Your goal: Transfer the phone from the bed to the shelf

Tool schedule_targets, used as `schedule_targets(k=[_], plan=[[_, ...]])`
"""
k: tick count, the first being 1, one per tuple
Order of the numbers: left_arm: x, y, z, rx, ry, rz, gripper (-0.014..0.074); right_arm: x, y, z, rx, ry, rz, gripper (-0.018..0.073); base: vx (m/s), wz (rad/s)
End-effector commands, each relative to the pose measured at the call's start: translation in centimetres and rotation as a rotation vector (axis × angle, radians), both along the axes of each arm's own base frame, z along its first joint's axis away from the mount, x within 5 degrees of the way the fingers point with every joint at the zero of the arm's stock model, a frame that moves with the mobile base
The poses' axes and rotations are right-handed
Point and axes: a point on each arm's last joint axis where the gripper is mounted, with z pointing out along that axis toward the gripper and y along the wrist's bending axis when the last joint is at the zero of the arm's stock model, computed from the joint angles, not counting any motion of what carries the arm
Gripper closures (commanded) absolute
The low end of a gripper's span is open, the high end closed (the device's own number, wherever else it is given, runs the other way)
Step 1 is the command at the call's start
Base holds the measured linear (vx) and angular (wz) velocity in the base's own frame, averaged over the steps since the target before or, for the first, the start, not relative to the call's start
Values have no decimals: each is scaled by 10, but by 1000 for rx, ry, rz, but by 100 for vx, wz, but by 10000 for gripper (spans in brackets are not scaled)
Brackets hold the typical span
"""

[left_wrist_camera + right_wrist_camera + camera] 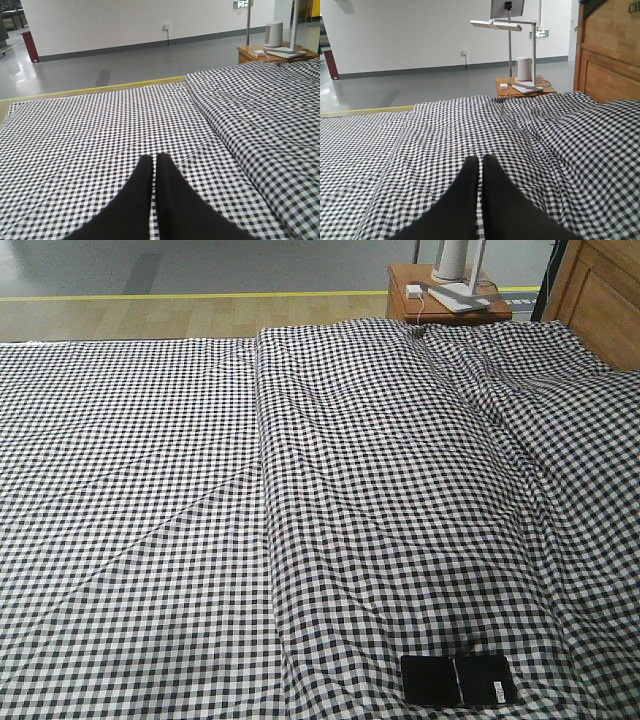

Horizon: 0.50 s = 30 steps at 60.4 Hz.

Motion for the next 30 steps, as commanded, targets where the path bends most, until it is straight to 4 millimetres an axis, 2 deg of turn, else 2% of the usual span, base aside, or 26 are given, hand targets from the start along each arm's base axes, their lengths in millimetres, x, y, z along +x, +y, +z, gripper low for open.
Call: schedule_targets(k=[1, 12, 30], plan=[[-1, 0, 15, -12, -106, -5, 595, 0, 0, 5, -15, -73, -5, 564, 0, 0], [-1, 0, 15, -12, -106, -5, 595, -1, 0, 10, 55, -129, -3, 564, 0, 0], [-1, 0, 15, -12, -106, -5, 595, -12, 0, 53, 47, -509, 11, 564, 0, 0]])
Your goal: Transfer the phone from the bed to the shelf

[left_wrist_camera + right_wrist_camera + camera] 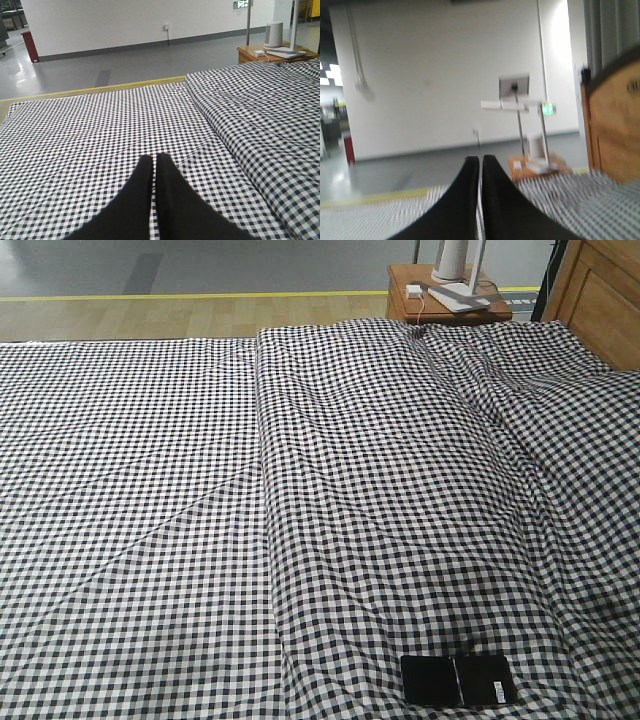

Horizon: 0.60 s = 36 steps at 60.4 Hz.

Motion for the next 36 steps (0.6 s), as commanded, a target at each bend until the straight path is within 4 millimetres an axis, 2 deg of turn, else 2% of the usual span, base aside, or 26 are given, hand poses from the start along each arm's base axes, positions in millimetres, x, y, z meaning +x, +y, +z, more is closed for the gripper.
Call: schedule_targets(k=[1, 10, 22, 32, 36], plan=[[-1, 0, 15, -12, -106, -5, 595, -9, 0, 26, -15, -194, -7, 564, 0, 0], [-1, 0, 15, -12, -106, -5, 595, -25, 0, 72, -18, -302, -10, 564, 0, 0], [-1, 0, 15, -12, -106, -5, 595, -42, 0, 139, -18, -336, -12, 564, 0, 0], [-1, 0, 15, -12, -106, -5, 595, -35, 0, 184, -18, -300, -13, 564, 0, 0], [-1, 0, 15, -12, -106, -5, 595, -23, 0, 197, -18, -247, -13, 564, 0, 0]])
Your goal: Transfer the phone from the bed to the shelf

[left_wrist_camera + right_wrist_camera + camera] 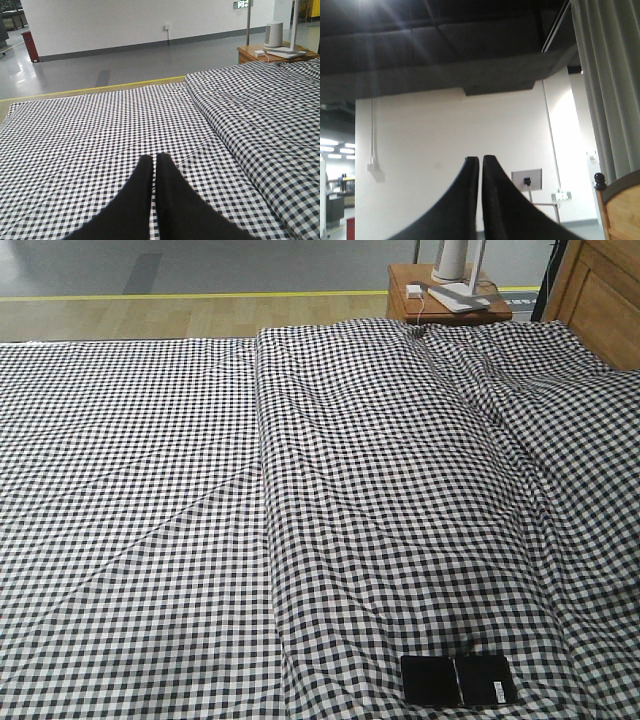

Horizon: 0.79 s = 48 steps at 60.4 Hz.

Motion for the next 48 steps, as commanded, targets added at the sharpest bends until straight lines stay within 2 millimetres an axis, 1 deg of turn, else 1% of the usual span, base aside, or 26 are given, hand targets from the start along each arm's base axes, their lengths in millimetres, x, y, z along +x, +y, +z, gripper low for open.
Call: schedule_targets(k=[1, 9, 14, 19, 23, 33, 37, 41, 46, 48], plan=[[-1, 0, 15, -12, -106, -5, 595, 14, 0, 28, -13, 27, -13, 564, 0, 0], [-1, 0, 15, -12, -106, -5, 595, 45, 0, 37, -13, 196, -14, 563, 0, 0], [-1, 0, 15, -12, -106, -5, 595, 66, 0, 33, -16, 324, -14, 560, 0, 0], [-1, 0, 15, -12, -106, -5, 595, 85, -1, 24, -20, 433, -15, 553, 0, 0], [-1, 0, 15, -12, -106, -5, 595, 102, -1, 13, -28, 546, -17, 540, 0, 0], [-1, 0, 15, -12, -106, -5, 595, 131, -1, -16, -52, 802, -18, 482, 0, 0], [-1, 0, 15, -12, -106, -5, 595, 139, -1, -25, -52, 880, -17, 435, 0, 0], [-1, 0, 15, -12, -106, -5, 595, 144, -1, -32, -52, 934, -16, 365, 0, 0], [-1, 0, 15, -12, -106, -5, 595, 149, -1, -38, -53, 981, -15, 245, 0, 0], [-1, 0, 15, -12, -106, -5, 595, 150, -1, -39, -53, 992, -15, 176, 0, 0]])
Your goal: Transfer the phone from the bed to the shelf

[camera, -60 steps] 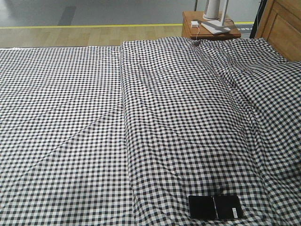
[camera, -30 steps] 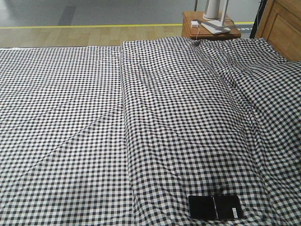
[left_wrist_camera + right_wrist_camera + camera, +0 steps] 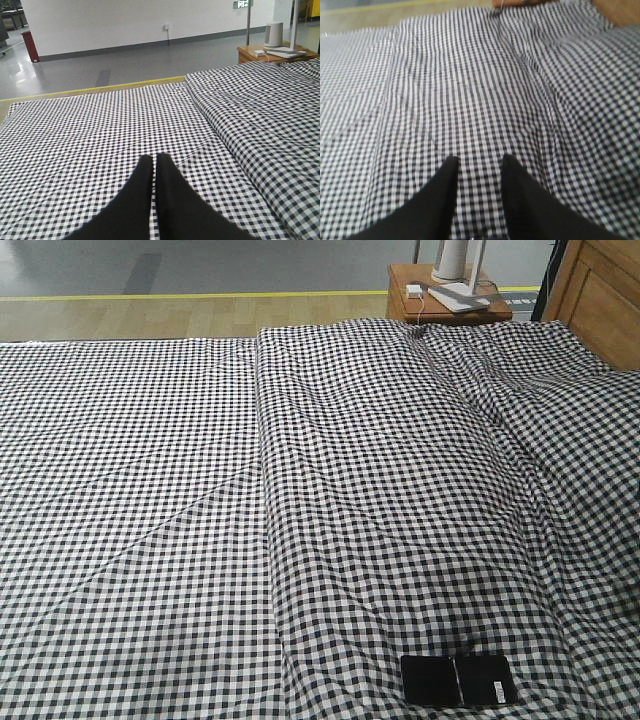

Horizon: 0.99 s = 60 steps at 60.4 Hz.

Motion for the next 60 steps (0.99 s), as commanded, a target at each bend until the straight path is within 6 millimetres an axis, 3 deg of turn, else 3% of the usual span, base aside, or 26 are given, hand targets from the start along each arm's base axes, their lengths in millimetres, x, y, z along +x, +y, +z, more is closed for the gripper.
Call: schedule_targets(k=[1, 9, 13, 37, 48, 60], plan=[[-1, 0, 15, -12, -106, -5, 595, 4, -1, 11, -19, -64, 0, 151, 0, 0], [-1, 0, 15, -12, -106, -5, 595, 5, -1, 11, -18, -62, 0, -93, 0, 0], [-1, 0, 15, -12, -106, -5, 595, 5, -1, 11, -18, -55, 0, -170, 0, 0], [-1, 0, 15, -12, -106, -5, 595, 3, -1, 8, -18, -22, -1, -144, 0, 0], [-1, 0, 15, -12, -106, -5, 595, 4, -6, 6, -103, -4, -8, -123, 0, 0], [-1, 0, 15, -12, -106, -5, 595, 12, -7, 2, -93, 100, -27, -109, 0, 0]])
